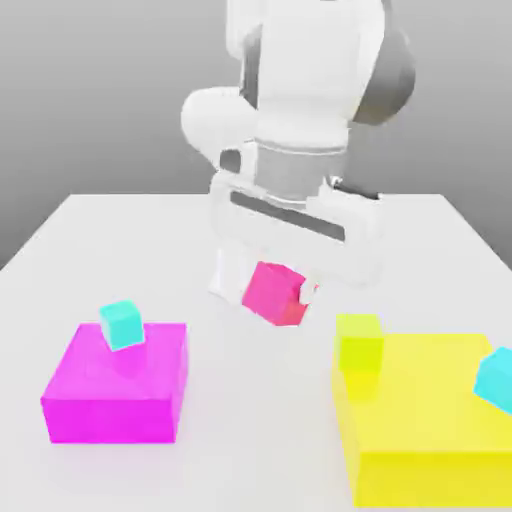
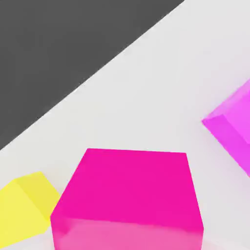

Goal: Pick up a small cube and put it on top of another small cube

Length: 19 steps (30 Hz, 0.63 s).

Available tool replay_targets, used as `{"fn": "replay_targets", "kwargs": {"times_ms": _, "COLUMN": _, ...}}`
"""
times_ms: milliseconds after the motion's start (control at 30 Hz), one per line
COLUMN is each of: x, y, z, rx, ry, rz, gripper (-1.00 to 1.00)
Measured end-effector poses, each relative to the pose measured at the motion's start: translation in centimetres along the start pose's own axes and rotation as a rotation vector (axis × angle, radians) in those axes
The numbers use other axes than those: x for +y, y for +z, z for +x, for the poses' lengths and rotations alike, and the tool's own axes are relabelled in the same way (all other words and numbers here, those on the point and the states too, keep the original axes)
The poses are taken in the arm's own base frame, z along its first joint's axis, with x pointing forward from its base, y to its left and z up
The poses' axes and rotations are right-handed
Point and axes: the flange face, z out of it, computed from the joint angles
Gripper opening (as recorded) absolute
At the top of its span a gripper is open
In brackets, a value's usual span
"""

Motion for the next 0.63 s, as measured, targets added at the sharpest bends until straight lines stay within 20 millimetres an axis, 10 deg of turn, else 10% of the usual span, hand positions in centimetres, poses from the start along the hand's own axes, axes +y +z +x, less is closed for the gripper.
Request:
{"fn": "replay_targets", "kwargs": {"times_ms": 100, "x": 2.1, "y": -0.8, "z": -4.4, "rx": -0.012, "ry": -0.063, "rz": -0.002, "gripper": -1.0}}
{"fn": "replay_targets", "kwargs": {"times_ms": 333, "x": 4.1, "y": 6.5, "z": -5.7, "rx": -0.089, "ry": 0.026, "rz": -0.046, "gripper": -1.0}}
{"fn": "replay_targets", "kwargs": {"times_ms": 367, "x": 4.3, "y": 7.6, "z": -5.8, "rx": -0.09, "ry": 0.026, "rz": -0.046, "gripper": 1.0}}
{"fn": "replay_targets", "kwargs": {"times_ms": 633, "x": 4.2, "y": 7.1, "z": -5.7, "rx": -0.088, "ry": 0.027, "rz": -0.047, "gripper": 1.0}}
